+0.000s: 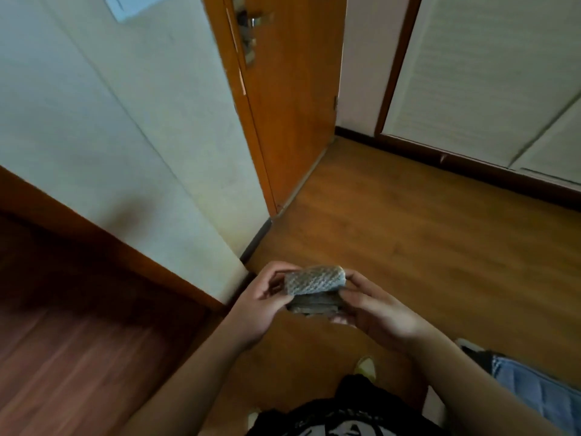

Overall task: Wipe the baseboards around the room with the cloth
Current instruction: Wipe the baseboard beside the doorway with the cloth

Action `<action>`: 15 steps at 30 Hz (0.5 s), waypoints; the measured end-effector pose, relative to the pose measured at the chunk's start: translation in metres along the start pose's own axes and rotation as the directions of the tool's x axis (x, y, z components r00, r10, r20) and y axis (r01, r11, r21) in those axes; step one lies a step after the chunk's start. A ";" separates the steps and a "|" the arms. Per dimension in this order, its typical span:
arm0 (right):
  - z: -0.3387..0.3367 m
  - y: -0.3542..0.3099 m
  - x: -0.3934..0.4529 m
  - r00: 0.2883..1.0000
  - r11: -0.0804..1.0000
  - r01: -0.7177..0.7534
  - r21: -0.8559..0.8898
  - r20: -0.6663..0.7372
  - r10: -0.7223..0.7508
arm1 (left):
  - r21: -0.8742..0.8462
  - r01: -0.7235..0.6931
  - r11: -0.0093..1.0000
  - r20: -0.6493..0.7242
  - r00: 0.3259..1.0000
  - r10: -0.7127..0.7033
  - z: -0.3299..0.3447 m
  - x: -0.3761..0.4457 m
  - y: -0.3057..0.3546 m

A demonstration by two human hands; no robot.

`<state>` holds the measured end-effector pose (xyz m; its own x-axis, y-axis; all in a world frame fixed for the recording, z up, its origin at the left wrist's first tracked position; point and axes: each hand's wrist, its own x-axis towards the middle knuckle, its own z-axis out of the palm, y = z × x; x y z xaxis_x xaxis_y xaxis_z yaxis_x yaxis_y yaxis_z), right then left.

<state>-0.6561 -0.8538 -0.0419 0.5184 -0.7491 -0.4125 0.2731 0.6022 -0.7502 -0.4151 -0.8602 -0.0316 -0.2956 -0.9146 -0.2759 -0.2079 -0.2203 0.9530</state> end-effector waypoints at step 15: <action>-0.099 -0.104 0.038 0.995 0.967 -0.088 -0.238 0.021 0.095 | 0.265 -0.222 0.938 -0.102 0.961 0.256 0.067 0.093 0.058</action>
<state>-0.7455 -0.9725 -0.0305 0.5586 -0.6825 -0.4713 0.0262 0.5824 -0.8125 -0.5169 -0.9351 -0.0099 -0.2419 -0.9703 -0.0083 -0.3764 0.0859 0.9225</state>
